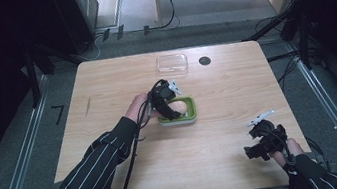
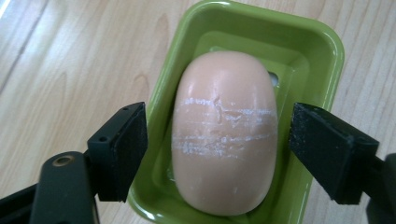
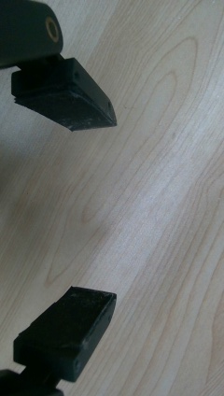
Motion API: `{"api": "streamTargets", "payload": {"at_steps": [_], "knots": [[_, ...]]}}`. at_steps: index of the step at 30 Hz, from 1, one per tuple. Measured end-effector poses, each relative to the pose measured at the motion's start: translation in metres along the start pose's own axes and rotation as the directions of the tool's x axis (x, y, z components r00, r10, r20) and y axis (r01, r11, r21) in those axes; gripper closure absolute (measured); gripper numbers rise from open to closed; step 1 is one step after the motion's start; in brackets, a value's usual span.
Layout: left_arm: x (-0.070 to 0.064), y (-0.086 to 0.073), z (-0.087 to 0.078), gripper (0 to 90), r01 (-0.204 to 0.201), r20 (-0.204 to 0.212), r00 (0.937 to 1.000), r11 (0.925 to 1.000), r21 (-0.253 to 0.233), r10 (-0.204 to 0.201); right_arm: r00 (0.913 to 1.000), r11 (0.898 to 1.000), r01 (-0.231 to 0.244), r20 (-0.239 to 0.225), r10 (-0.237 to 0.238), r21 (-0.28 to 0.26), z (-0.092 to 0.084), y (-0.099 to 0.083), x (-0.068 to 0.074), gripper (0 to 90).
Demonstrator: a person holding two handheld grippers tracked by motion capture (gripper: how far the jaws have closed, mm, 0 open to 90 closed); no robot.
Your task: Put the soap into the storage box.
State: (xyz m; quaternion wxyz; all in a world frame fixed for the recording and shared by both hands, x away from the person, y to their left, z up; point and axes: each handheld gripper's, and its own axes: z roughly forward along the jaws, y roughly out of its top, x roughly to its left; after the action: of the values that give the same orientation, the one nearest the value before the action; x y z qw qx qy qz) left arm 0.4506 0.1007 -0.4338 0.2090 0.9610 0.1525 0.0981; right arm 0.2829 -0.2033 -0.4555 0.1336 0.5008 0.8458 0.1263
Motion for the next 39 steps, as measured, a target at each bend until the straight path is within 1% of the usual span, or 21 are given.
{"api": "streamTargets", "payload": {"at_steps": [4, 7, 11, 13, 17, 18, 19, 20, 21, 22, 25, 26, 28, 30, 31, 32, 33, 34, 37, 39], "knots": [[0.0, 0.0, -0.004, 14.7, 0.012, -0.001, 0.9999, 0.9999, -0.002, -0.012, 1.0, 1.0, -0.003, -0.003, 0.003, -0.002, 0.0, 0.0, 0.0, 14.2], [-0.001, -0.001, -0.009, 13.3, 0.026, -0.01, 0.9996, 0.9997, 0.0, -0.026, 1.0, 1.0, -0.003, 0.0, 0.003, 0.0, -0.001, 0.0, 0.0, 14.2], [-0.002, -0.002, -0.013, 10.0, 0.042, -0.038, 0.9984, 0.9991, 0.007, -0.042, 1.0, 1.0, 0.001, -0.001, -0.001, 0.001, -0.001, 0.0, 0.0, 14.2], [-0.002, -0.005, -0.018, 9.1, 0.058, -0.048, 0.9972, 0.9983, 0.006, -0.058, 1.0, 1.0, -0.001, -0.001, 0.001, -0.002, -0.001, 0.0, 0.0, 14.2], [-0.003, -0.012, -0.03, 8.5, 0.073, -0.065, 0.9952, 0.9973, -0.006, -0.073, 1.0, 1.0, 0.002, 0.003, -0.002, -0.007, -0.001, -0.001, -0.001, 14.2], [-0.004, -0.014, -0.032, 8.4, 0.084, -0.066, 0.9942, 0.9964, -0.014, -0.085, 1.0, 1.0, 0.001, 0.005, -0.001, -0.004, -0.001, -0.001, -0.001, 14.2], [-0.005, -0.016, -0.038, 8.4, 0.096, -0.077, 0.9922, 0.995, -0.025, -0.098, 1.0, 1.0, 0.001, 0.004, -0.001, -0.004, -0.001, -0.001, -0.001, 14.2], [-0.005, -0.016, -0.038, 8.3, 0.096, -0.077, 0.9922, 0.995, -0.025, -0.098, 1.0, 1.0, 0.001, 0.004, -0.001, -0.004, -0.001, -0.001, -0.001, 14.2], [-0.006, -0.019, -0.043, 7.9, 0.105, -0.086, 0.9906, 0.9941, -0.027, -0.107, 1.0, 1.0, 0.001, 0.004, -0.001, -0.004, -0.002, -0.001, 0.0, 14.2], [-0.006, -0.019, -0.043, 7.6, 0.105, -0.086, 0.9906, 0.9941, -0.027, -0.107, 1.0, 1.0, 0.001, 0.004, -0.001, -0.004, -0.002, -0.001, 0.0, 14.2], [-0.01, -0.025, -0.052, 7.3, 0.109, -0.084, 0.9901, 0.9932, -0.038, -0.112, 1.0, 1.0, 0.001, 0.003, -0.001, -0.004, -0.001, -0.001, 0.0, 14.2], [-0.014, -0.029, -0.058, 7.3, 0.114, -0.082, 0.9896, 0.9924, -0.047, -0.118, 1.0, 1.0, 0.001, 0.004, -0.001, -0.006, -0.001, -0.001, -0.001, 14.2], [-0.015, -0.031, -0.061, 7.2, 0.12, -0.082, 0.9889, 0.9916, -0.05, -0.123, 1.0, 1.0, -0.002, 0.006, 0.002, -0.001, -0.001, -0.001, -0.001, 14.2], [-0.017, -0.037, -0.066, 7.1, 0.124, -0.091, 0.9876, 0.9909, -0.053, -0.128, 1.0, 1.0, -0.003, 0.005, 0.003, -0.004, -0.002, -0.001, 0.0, 14.2], [-0.018, -0.042, -0.069, 7.1, 0.131, -0.098, 0.9859, 0.9901, -0.051, -0.135, 1.0, 1.0, -0.002, 0.005, 0.002, -0.005, -0.002, -0.001, 0.0, 14.2], [-0.018, -0.042, -0.069, 7.1, 0.131, -0.098, 0.9859, 0.9901, -0.051, -0.135, 1.0, 1.0, -0.003, 0.007, 0.003, -0.006, -0.002, -0.001, 0.0, 14.2], [-0.02, -0.048, -0.073, 7.1, 0.139, -0.102, 0.9844, 0.9891, -0.05, -0.143, 1.0, 1.0, -0.003, 0.007, 0.003, -0.006, -0.002, -0.001, 0.0, 14.2], [-0.02, -0.048, -0.073, 7.1, 0.139, -0.102, 0.9844, 0.9891, -0.05, -0.143, 1.0, 1.0, -0.003, 0.007, 0.003, -0.006, -0.002, -0.001, 0.0, 14.2], [-0.023, -0.056, -0.077, 6.8, 0.144, -0.11, 0.9829, 0.9887, -0.041, -0.148, 1.0, 1.0, -0.005, 0.007, 0.005, -0.006, -0.002, -0.001, 0.0, 14.2], [-0.026, -0.065, -0.082, 6.7, 0.15, -0.122, 0.9806, 0.988, -0.038, -0.154, 1.0, 1.0, 0.004, 0.003, -0.004, -0.007, -0.002, -0.001, 0.0, 14.2]]}}
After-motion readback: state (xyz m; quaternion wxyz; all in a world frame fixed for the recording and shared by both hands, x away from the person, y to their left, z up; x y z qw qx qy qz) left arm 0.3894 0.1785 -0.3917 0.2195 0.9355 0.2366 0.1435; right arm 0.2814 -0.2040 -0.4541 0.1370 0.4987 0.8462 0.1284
